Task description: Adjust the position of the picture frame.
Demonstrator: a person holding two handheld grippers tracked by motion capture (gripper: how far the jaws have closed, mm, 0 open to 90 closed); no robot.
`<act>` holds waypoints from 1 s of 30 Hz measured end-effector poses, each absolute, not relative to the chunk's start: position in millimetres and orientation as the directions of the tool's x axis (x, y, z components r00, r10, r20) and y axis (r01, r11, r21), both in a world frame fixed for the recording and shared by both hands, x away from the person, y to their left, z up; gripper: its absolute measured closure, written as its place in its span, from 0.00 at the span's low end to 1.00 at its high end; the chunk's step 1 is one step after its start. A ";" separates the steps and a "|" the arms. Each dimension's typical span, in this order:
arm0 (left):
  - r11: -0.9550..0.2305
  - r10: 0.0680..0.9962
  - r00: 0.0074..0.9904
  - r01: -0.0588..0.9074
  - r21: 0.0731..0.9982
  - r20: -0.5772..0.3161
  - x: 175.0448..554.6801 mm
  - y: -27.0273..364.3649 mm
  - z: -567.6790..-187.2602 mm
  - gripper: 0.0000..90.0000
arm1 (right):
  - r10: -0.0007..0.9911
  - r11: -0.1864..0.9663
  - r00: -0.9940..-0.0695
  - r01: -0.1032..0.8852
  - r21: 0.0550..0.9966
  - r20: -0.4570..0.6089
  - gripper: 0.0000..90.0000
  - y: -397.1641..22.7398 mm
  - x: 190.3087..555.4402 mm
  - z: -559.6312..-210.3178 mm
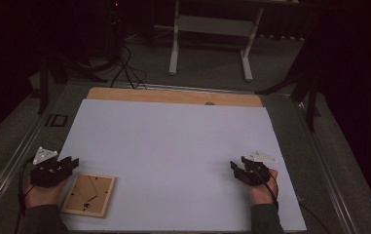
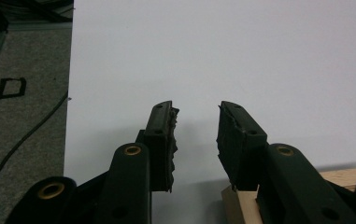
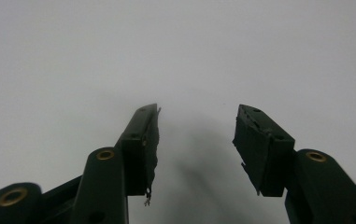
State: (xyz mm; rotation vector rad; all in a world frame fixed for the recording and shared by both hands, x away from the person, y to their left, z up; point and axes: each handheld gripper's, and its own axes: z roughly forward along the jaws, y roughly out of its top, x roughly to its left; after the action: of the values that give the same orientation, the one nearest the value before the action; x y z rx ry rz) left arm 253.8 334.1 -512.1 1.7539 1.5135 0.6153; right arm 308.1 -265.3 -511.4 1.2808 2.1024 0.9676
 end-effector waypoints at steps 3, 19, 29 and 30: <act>-0.047 0.976 0.198 0.613 0.789 -0.096 251.9 334.2 -510.6 0.73 | 0.897 0.306 -0.440 0.548 0.779 -0.043 0.55 -266.0 308.0 -511.0; -0.125 0.965 0.258 0.604 0.787 -0.045 249.8 323.3 -506.6 0.72 | 0.894 0.312 -0.445 0.543 0.779 -0.048 0.57 -265.2 308.7 -511.1; -0.145 0.947 0.314 0.609 0.780 -0.070 244.2 319.4 -505.0 0.85 | 0.889 0.331 -0.454 0.545 0.771 -0.060 0.62 -263.2 309.3 -512.1; -0.150 0.946 0.318 0.611 0.777 -0.068 243.7 318.8 -505.0 0.86 | 0.889 0.332 -0.453 0.546 0.769 -0.062 0.63 -263.2 309.5 -512.4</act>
State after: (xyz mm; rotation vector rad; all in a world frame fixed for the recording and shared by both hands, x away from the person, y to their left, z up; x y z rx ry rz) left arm 243.7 318.8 -505.0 1.8574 1.3810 0.5830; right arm 309.5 -263.2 -512.4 1.2584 2.1218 0.9499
